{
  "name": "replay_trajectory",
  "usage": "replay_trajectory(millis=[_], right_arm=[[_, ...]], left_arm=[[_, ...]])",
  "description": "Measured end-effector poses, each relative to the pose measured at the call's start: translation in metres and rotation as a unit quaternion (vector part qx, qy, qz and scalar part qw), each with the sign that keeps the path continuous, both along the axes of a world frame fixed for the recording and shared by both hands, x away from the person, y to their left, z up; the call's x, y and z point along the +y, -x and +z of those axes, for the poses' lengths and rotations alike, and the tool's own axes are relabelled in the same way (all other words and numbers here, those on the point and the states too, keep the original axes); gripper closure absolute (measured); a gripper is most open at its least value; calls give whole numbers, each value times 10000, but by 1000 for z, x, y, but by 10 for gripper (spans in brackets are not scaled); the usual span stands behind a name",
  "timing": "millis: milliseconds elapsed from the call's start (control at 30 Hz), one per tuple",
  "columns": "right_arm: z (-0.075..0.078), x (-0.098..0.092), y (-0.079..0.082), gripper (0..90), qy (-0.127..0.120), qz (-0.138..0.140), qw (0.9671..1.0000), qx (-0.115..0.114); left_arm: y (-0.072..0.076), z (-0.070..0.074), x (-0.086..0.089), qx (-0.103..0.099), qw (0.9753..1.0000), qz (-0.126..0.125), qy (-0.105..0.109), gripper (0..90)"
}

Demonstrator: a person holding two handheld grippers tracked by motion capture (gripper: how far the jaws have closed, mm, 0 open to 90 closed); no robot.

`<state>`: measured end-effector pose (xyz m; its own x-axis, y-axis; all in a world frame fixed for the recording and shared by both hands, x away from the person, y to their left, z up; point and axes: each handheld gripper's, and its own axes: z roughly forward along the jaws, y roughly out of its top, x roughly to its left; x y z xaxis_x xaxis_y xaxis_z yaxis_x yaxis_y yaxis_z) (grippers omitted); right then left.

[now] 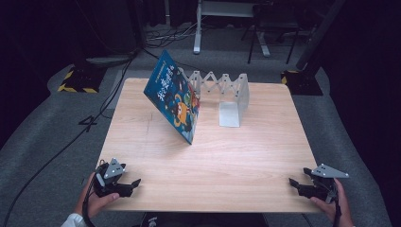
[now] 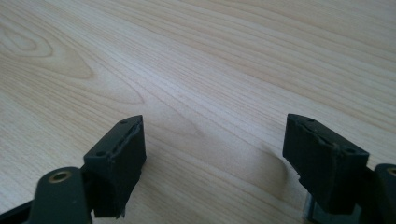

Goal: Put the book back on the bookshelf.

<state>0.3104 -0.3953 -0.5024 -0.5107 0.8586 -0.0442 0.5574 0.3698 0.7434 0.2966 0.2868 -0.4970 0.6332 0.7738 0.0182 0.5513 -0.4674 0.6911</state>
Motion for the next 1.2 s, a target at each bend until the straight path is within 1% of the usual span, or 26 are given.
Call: replay_trajectory(millis=[67,100,133,200,267,400,1167,1200], right_arm=[[-1,-2,-1,209,-89,-56,9999,58],[-1,-2,-2,203,-130,-80,9998,92],[-2,-3,-2,199,-170,-118,9997,126],[-2,-3,-3,198,-172,-149,9997,115],[-2,-3,-3,197,-172,-149,9997,116],[-2,-3,-3,196,-172,-150,9997,116],[-2,-3,-3,196,-175,-196,9996,114],[-2,-2,-3,196,-176,-196,9996,116]], left_arm=[[0,-3,3,69,10000,65,14,171],[-1,-4,3,152,9998,83,25,173],[-1,-6,4,174,9998,109,55,173],[0,-7,6,146,9997,162,137,167],[-1,-8,6,102,9997,210,122,166],[0,-9,4,82,9993,334,126,163],[-1,-9,4,79,9993,328,136,160],[0,-9,4,100,9993,336,136,160]])
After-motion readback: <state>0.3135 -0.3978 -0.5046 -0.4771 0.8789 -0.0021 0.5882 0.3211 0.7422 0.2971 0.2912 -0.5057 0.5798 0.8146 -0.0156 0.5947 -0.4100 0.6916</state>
